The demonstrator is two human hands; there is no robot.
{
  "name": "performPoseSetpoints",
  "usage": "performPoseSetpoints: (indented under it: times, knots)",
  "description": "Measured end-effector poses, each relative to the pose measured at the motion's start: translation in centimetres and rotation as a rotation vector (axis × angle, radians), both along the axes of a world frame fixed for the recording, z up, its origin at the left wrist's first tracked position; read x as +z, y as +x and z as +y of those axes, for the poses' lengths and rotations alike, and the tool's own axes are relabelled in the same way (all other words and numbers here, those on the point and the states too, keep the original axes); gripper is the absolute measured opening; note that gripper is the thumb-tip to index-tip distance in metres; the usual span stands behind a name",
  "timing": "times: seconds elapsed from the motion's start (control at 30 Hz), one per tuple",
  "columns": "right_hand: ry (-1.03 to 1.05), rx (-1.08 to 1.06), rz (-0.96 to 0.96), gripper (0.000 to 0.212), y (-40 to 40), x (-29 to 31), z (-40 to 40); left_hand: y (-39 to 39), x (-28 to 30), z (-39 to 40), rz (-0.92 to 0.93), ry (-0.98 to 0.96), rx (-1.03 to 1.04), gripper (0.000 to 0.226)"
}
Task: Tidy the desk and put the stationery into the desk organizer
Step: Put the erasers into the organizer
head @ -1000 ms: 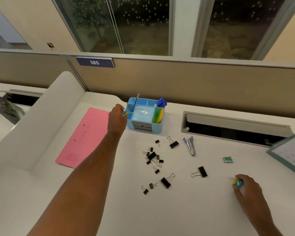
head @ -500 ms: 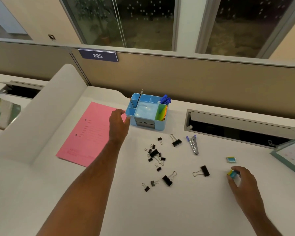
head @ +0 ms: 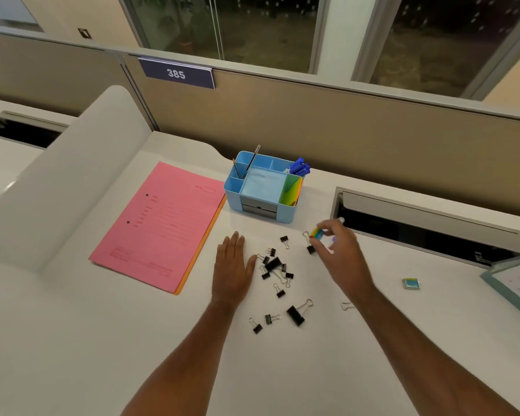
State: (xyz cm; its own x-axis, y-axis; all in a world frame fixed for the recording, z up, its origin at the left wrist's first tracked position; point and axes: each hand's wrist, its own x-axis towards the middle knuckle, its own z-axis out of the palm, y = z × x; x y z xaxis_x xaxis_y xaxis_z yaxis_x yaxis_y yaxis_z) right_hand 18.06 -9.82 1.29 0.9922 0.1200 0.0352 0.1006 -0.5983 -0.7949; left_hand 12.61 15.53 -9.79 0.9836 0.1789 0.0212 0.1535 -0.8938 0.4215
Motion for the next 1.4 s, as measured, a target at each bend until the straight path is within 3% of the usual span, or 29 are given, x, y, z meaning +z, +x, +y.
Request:
performPoseSetpoints:
  times: [0.17, 0.37, 0.8, 1.07, 1.4]
  knots:
    - [0.054, 0.140, -0.080, 0.027, 4.7, 1.4, 6.7, -0.1, -0.5, -0.3, 0.013, 0.078, 0.009, 0.064]
    - [0.070, 0.186, -0.083, 0.029, 9.7, 2.8, 14.6, 0.0, -0.3, -0.2, 0.044, 0.040, 0.030, 0.065]
    - [-0.242, 0.242, -0.201, 0.035, 12.2, 0.3, 19.7, -0.1, -0.5, -0.1, 0.054, 0.023, 0.026, 0.065]
    - [-0.113, 0.202, -0.230, 0.037, 9.9, 0.0, 16.4, -0.1, -0.4, 0.0, 0.046, 0.021, 0.020, 0.064]
    - [-0.082, -0.023, -0.164, 0.027, 1.0, -3.4, 1.8, 0.0, -0.8, 0.2, -0.029, 0.078, -0.007, 0.062]
